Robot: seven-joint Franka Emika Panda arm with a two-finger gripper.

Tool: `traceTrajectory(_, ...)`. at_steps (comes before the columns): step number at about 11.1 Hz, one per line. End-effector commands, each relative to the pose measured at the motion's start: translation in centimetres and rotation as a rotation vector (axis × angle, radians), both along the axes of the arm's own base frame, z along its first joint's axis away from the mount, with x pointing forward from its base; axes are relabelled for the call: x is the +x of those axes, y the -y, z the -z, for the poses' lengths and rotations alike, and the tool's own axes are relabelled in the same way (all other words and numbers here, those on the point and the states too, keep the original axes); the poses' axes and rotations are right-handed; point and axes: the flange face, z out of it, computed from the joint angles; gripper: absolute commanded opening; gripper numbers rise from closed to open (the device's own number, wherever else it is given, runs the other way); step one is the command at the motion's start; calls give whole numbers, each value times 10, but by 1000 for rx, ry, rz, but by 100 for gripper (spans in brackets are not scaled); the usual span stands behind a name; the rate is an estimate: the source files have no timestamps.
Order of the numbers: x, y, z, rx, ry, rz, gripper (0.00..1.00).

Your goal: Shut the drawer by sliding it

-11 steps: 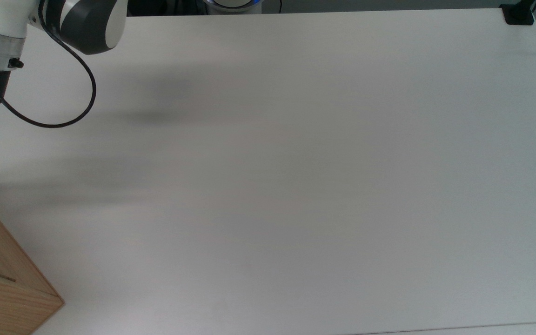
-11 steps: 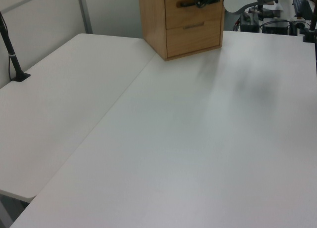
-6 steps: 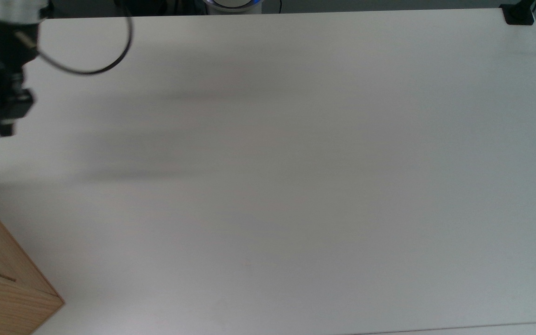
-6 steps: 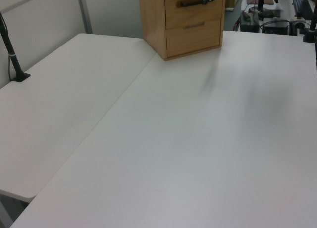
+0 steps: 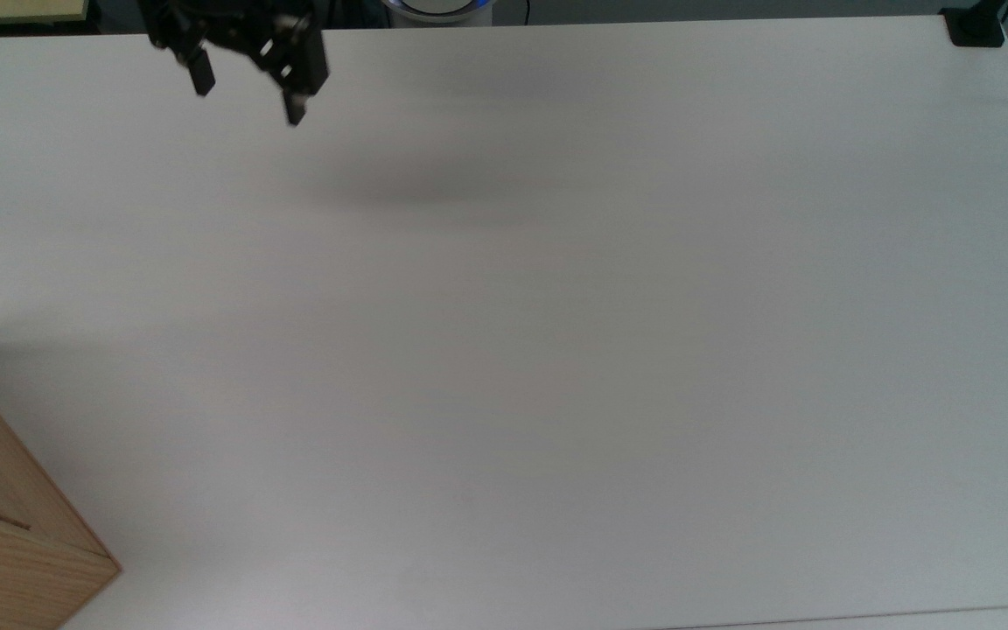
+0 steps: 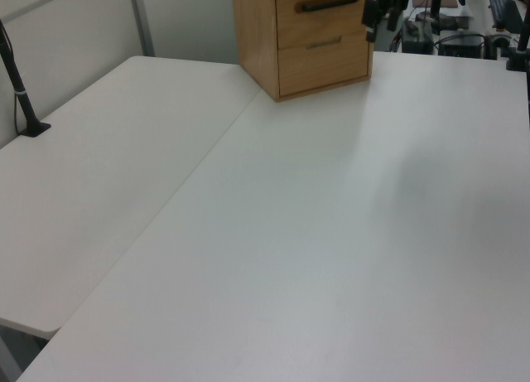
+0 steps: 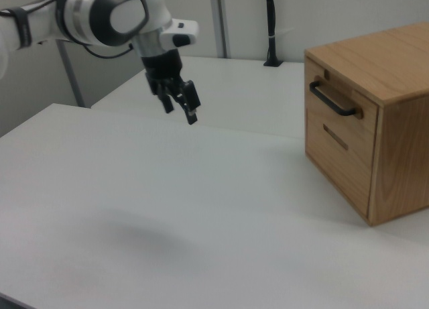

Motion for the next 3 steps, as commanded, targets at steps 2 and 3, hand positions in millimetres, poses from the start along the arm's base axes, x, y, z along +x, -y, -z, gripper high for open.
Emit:
traceTrajectory(2, -24, -26, 2, 30, -95, -102, 100)
traceTrajectory(3, -23, -28, 2, 29, -93, -108, 100)
